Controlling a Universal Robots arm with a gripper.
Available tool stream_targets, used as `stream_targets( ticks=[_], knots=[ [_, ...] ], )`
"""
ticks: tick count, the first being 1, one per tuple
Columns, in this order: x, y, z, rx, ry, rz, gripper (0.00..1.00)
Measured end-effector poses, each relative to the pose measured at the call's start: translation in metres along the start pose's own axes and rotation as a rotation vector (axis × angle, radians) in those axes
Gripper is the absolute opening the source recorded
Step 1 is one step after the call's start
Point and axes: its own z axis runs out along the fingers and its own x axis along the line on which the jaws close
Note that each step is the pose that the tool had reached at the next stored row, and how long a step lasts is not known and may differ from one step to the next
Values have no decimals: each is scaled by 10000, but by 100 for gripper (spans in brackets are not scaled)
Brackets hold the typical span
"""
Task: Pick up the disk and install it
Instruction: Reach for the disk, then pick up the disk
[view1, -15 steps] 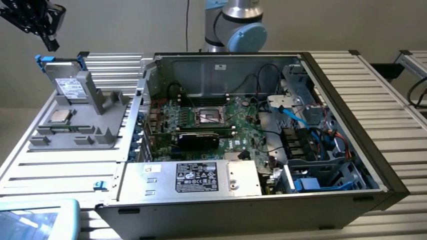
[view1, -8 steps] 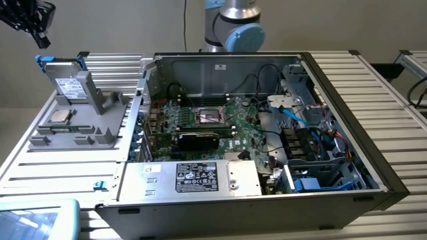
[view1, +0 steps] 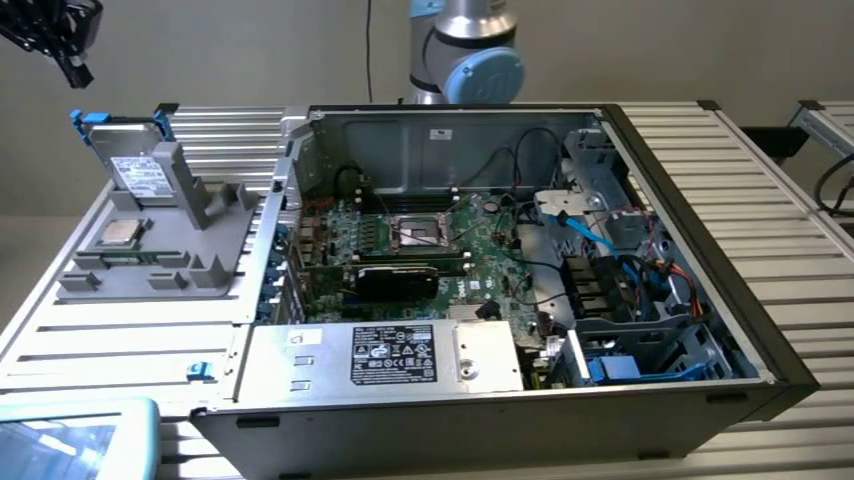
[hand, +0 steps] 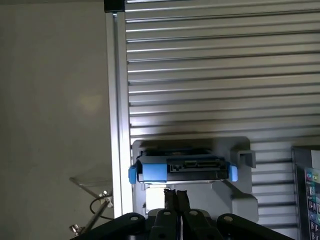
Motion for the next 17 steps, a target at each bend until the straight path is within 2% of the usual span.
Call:
stream_targets(
  ticks=[6,17],
  knots=[
    [80,108,5,1,18,0,11],
    [87,111,5,1,18,0,11]
  ],
)
